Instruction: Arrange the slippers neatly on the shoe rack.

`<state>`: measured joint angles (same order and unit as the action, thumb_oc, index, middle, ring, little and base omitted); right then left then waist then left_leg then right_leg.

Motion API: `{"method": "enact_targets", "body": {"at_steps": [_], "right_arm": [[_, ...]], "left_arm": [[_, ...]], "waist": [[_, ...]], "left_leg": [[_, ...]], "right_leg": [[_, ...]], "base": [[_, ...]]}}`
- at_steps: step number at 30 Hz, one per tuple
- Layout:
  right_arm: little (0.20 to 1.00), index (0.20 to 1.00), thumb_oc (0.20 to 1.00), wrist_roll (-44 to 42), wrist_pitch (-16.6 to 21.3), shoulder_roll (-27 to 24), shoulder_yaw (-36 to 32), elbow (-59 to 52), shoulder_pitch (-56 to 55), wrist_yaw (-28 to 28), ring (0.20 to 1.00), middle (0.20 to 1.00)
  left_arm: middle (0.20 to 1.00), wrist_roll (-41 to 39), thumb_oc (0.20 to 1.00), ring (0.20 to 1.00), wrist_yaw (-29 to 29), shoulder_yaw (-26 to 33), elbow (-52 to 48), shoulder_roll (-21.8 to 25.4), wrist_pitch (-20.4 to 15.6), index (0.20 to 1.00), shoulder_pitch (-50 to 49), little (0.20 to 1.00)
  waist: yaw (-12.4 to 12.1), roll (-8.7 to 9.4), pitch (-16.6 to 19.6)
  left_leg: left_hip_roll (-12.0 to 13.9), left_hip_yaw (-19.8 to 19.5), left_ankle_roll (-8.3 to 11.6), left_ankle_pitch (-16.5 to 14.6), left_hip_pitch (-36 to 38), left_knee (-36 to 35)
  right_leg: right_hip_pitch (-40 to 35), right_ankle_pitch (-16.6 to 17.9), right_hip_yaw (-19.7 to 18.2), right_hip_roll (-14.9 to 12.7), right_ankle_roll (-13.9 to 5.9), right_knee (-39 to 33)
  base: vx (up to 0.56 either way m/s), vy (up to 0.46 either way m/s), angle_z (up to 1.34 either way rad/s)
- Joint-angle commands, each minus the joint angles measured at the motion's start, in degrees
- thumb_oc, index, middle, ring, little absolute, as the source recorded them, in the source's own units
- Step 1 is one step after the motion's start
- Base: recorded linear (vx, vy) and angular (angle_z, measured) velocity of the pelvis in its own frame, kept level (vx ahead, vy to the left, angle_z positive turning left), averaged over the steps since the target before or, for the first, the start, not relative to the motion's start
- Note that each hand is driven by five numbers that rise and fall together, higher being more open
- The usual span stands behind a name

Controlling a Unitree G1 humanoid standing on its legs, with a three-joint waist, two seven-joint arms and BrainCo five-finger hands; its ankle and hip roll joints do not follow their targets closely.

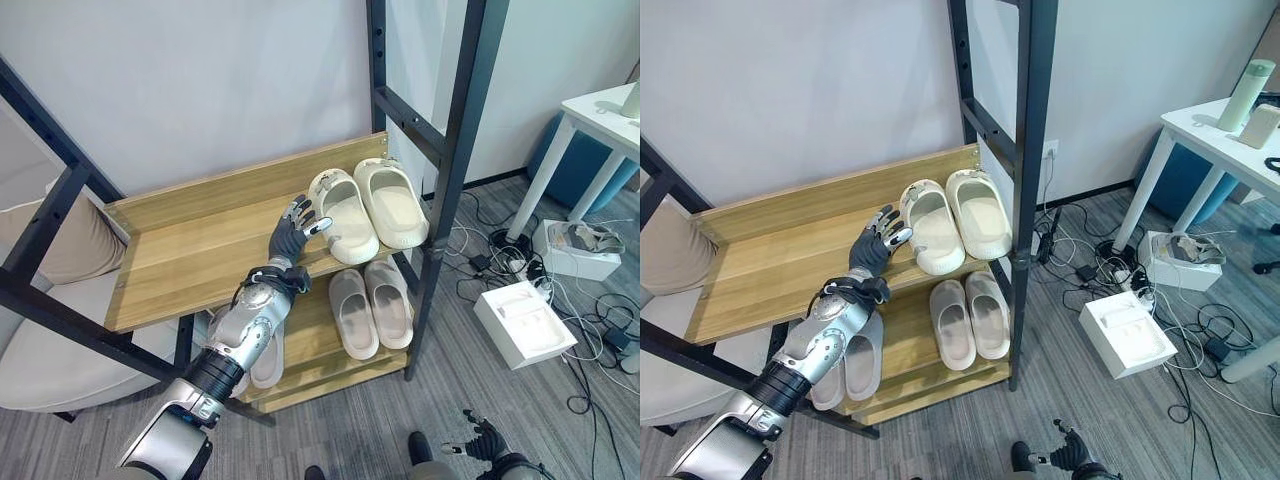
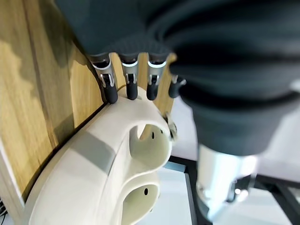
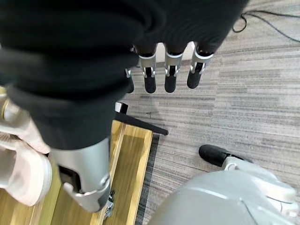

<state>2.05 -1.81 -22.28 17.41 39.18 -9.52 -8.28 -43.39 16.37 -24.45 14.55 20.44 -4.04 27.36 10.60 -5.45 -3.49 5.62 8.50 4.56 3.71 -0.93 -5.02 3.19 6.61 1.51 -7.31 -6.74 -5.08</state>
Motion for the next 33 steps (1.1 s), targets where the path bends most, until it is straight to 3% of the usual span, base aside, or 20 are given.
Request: {"method": "enact_targets", "body": {"at_steps": [1, 8, 14, 19, 20, 24, 25, 26, 27, 30, 33], "right_arm": [[1.0, 1.0, 1.0, -1.71, 1.01, 0.42, -0.09, 0.14, 3.03, -1.41, 1.0, 1.0], [1.0, 1.0, 1.0, -3.6, 2.04, 1.01, -1.58, 3.52, 6.04, -2.6, 1.0, 1.0], [1.0, 1.0, 1.0, -5.98, 2.64, 1.18, -2.04, 10.28, 9.77, -1.78, 1.0, 1.0], [1.0, 1.0, 1.0, -6.58, 2.12, 2.7, -1.27, 16.61, 13.17, 0.3, 1.0, 1.0], [1.0, 1.0, 1.0, -6.59, 2.14, 2.71, -1.24, 16.65, 13.21, 0.3, 1.0, 1.0], [1.0, 1.0, 1.0, -5.44, 2.47, 3.82, 0.32, 19.67, 17.03, 0.3, 1.0, 1.0], [1.0, 1.0, 1.0, -5.44, 2.48, 3.85, 0.3, 19.69, 17.05, 0.3, 1.0, 1.0], [1.0, 1.0, 1.0, -4.96, 2.98, 4.13, 0.82, 20.15, 17.87, 0.76, 1.0, 1.0], [1.0, 1.0, 1.0, -4.88, 3.02, 4.34, 0.79, 20.23, 18.08, 0.37, 1.0, 1.0], [1.0, 1.0, 1.0, -3.23, 3.68, 4.82, 1.31, 20.59, 19.31, -0.15, 1.0, 1.0], [1.0, 1.0, 1.0, -3.16, 3.77, 4.35, 0.93, 20.42, 19.29, -0.43, 1.0, 1.0]], "left_arm": [[1.0, 5.72, 1.0, 1.0, -0.33, 1.42, -0.03, -2.01, -1.74, 1.0, 7.89, 1.0], [1.0, 8.39, 1.0, 1.0, 3.45, 10.3, -12.46, -3.45, -6.9, 1.0, 2.82, 1.0], [1.0, 2.36, 1.0, 1.0, -3.69, 11.89, -25.62, -3.73, -11.29, 1.0, 2.69, 1.0], [1.0, -2.48, 1.0, 1.0, -15.82, 4.13, -39.5, -0.59, -10.01, 1.0, 4.67, 1.0], [1.0, -2.49, 1.0, 1.0, -15.82, 4.16, -39.54, -0.56, -9.99, 1.0, 4.65, 1.0], [1.0, -5.31, 1.0, 1.0, -24.74, -6.61, -45.56, -0.16, -5.75, 1.0, 7.11, 1.0], [1.0, -5.32, 1.0, 1.0, -24.76, -6.63, -45.55, -0.15, -5.76, 1.0, 7.14, 1.0], [1.0, -6.82, 1.0, 1.0, -27.9, -11.87, -45.75, -0.84, -3.02, 1.0, 6.37, 1.0], [1.0, -5.97, 1.0, 1.0, -27.64, -11.08, -45.35, -0.21, -3.37, 1.0, 6.85, 1.0], [1.0, -4.89, 1.0, 1.0, -32.84, -19.14, -39.74, 1.67, 1.13, 1.0, 2.08, 1.0], [1.0, -1.36, 1.0, 1.0, -34.53, -20.25, -38.88, 4.15, 1.07, 1.0, 1.87, 1.0]], "waist": [[2.15, 0.73, -1.82], [0.21, 2.14, -1.4], [-1.2, 3.03, -0.96], [-2.5, 3.54, -0.38], [-2.48, 3.55, -0.4], [-3.18, 3.72, 0.22], [-3.21, 3.75, 0.19], [-3.18, 3.62, 0.22], [-3.31, 3.7, 0.22], [-3.51, 3.49, -0.02], [-3.56, 3.43, -0.02]], "left_leg": [[0.3, -0.33, 1.18, -1.02, 1.85, 0.02], [0.21, -0.96, 1.07, -1.5, 2.24, 0.02], [-0.01, -1.5, 0.93, -2.0, 2.4, 0.02], [-0.22, -2.15, 0.73, -2.57, 2.77, 0.02], [-0.22, -2.15, 0.73, -2.57, 2.78, 0.02], [-0.43, -2.28, 0.45, -2.86, 2.96, 0.02], [-0.43, -2.26, 0.44, -2.87, 2.99, 0.02], [-0.53, -2.35, 0.26, -2.88, 2.93, 0.02], [-0.54, -2.31, 0.24, -2.93, 3.03, 0.02], [-0.64, -2.07, -0.09, -3.0, 3.21, 0.02], [-0.62, -1.96, -0.13, -3.05, 3.29, 0.02]], "right_leg": [[-3.95, -7.12, 1.47, 2.45, -0.05, 0.08], [-4.72, -7.45, 2.17, 2.3, 0.06, 0.08], [-5.18, -7.42, 2.64, 2.06, -0.03, 0.08], [-5.64, -7.44, 3.06, 1.83, -0.29, 0.08], [-5.65, -7.44, 3.05, 1.83, -0.29, 0.08], [-5.79, -7.42, 3.09, 1.83, -0.43, 0.08], [-5.8, -7.43, 3.08, 1.83, -0.44, 0.08], [-5.78, -7.34, 3.06, 1.87, -0.48, 0.08], [-5.84, -7.37, 3.02, 1.85, -0.49, 0.08], [-5.73, -7.22, 2.88, 1.9, -0.58, 0.08], [-5.73, -7.28, 2.8, 1.86, -0.66, 0.08]], "base": [[0.0, 0.0, 0.0], [0.0, 0.0, 0.0], [0.0, 0.003, 0.02], [0.0, 0.012, 0.11], [-0.01, 0.009, 0.09], [0.0, 0.0, 0.0], [0.0, 0.0, 0.0], [0.0, 0.0, 0.0], [0.0, 0.0, 0.0], [0.0, 0.0, 0.0], [0.0, 0.014, -0.02]]}}
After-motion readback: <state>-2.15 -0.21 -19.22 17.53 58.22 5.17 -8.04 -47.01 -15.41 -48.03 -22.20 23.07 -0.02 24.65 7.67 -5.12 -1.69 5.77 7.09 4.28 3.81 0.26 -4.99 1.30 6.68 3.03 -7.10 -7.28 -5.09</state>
